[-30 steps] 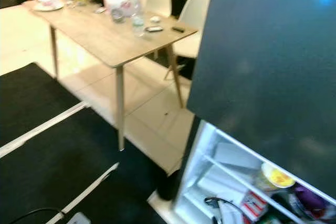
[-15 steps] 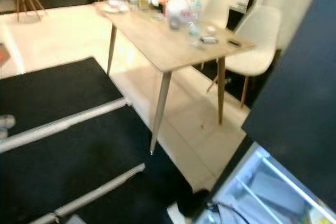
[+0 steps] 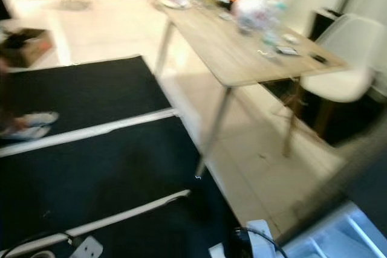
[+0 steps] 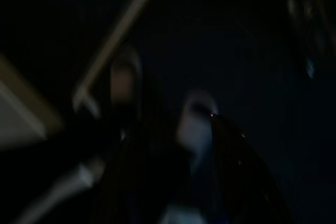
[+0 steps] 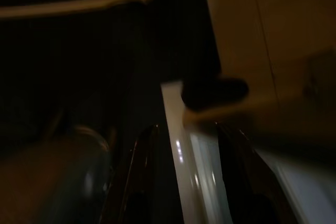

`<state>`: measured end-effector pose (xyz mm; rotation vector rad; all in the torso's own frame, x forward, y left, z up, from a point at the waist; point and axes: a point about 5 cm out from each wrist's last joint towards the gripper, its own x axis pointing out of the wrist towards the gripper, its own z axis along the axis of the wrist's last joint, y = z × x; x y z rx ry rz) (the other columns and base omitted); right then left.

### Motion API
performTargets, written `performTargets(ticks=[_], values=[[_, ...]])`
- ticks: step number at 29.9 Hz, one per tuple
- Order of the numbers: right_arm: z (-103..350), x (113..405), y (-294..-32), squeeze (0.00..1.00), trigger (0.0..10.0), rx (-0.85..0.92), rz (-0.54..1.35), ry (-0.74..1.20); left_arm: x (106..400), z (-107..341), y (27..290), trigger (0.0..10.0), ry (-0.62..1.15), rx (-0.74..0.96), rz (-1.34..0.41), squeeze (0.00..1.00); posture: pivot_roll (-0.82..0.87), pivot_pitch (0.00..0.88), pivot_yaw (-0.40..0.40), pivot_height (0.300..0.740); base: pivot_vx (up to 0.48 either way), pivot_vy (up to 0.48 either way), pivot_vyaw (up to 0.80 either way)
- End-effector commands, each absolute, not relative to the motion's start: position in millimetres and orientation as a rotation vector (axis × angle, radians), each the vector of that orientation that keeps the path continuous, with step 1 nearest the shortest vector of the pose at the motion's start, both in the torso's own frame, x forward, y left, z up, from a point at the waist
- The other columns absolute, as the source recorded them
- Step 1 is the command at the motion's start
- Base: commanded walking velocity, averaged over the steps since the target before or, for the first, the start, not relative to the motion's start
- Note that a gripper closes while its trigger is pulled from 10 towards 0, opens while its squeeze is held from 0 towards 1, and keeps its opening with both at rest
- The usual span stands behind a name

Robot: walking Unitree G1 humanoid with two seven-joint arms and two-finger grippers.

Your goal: Restocking fridge

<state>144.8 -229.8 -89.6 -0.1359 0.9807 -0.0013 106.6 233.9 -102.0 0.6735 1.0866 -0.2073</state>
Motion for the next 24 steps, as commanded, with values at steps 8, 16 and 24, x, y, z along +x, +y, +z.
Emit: performTargets(ticks=[8, 16, 24], values=[[-91.2, 140.6, -230.5, 0.00, 10.0, -0.140, -0.002, 0.995, 113.3, -100.0, 233.7, 10.0, 1.067, 0.673, -0.209, 0.00, 0.00, 0.000, -0.068, 0.740, 0.000, 0.000, 0.79], [-91.2, 140.4, -230.5, 0.00, 10.0, -0.139, -0.007, 0.995, 112.4, -99.7, 236.6, 10.0, 1.076, 0.641, -0.172, 0.01, 0.00, 0.000, -0.065, 0.740, 0.000, 0.000, 0.78], [-91.2, 140.1, -230.9, 0.00, 10.0, -0.130, -0.022, 0.992, 114.6, -100.5, 230.8, 10.0, 1.070, 0.587, -0.130, 0.01, -0.01, 0.000, -0.065, 0.740, 0.000, 0.000, 0.44]])
